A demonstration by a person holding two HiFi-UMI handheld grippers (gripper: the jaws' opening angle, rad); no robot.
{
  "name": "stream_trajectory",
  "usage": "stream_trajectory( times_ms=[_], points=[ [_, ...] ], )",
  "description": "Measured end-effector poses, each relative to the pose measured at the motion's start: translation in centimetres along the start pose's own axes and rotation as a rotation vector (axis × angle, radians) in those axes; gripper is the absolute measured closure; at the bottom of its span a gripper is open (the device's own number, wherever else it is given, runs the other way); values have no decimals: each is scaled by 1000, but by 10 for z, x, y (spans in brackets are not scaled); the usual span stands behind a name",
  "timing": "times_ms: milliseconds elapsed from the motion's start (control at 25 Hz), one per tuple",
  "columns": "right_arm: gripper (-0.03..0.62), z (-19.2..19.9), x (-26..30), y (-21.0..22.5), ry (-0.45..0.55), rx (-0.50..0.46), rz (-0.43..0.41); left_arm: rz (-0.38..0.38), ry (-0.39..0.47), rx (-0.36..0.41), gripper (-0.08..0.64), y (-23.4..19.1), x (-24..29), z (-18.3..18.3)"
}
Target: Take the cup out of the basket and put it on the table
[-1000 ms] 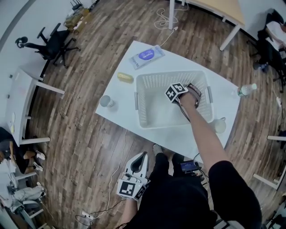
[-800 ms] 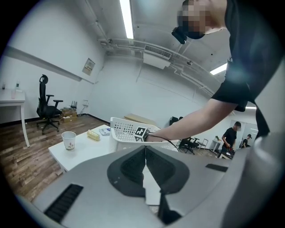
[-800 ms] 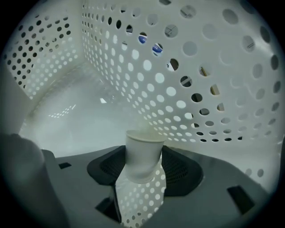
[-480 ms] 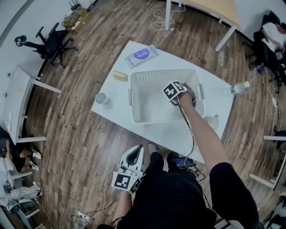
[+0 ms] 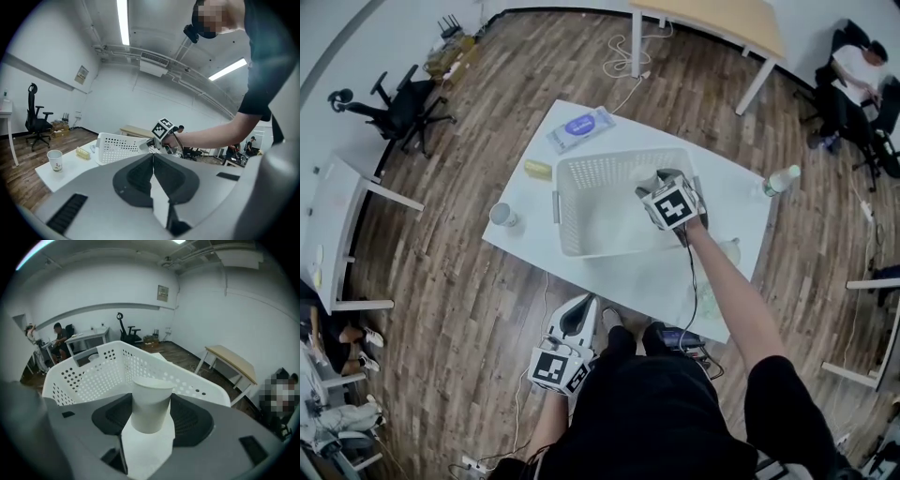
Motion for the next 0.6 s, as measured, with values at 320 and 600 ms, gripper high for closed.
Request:
stream_trajectory(
  times_ms=[320,600],
  points=[
    [336,-7,-85,1,246,-12,-66,80,19,35,551,31,21,-11],
    [336,10,-166,-6,429,-20,-141,150,14,62,551,60,40,-16]
  ],
)
Point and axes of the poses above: the fingertips, and each gripper's own axes: x forward along the fingers, y to its right, z out of its underside, the point moved 7 cm from there along -x, backward along the fingers, and after that the axes turned 11 degrees about x, right-handed, at the moved point
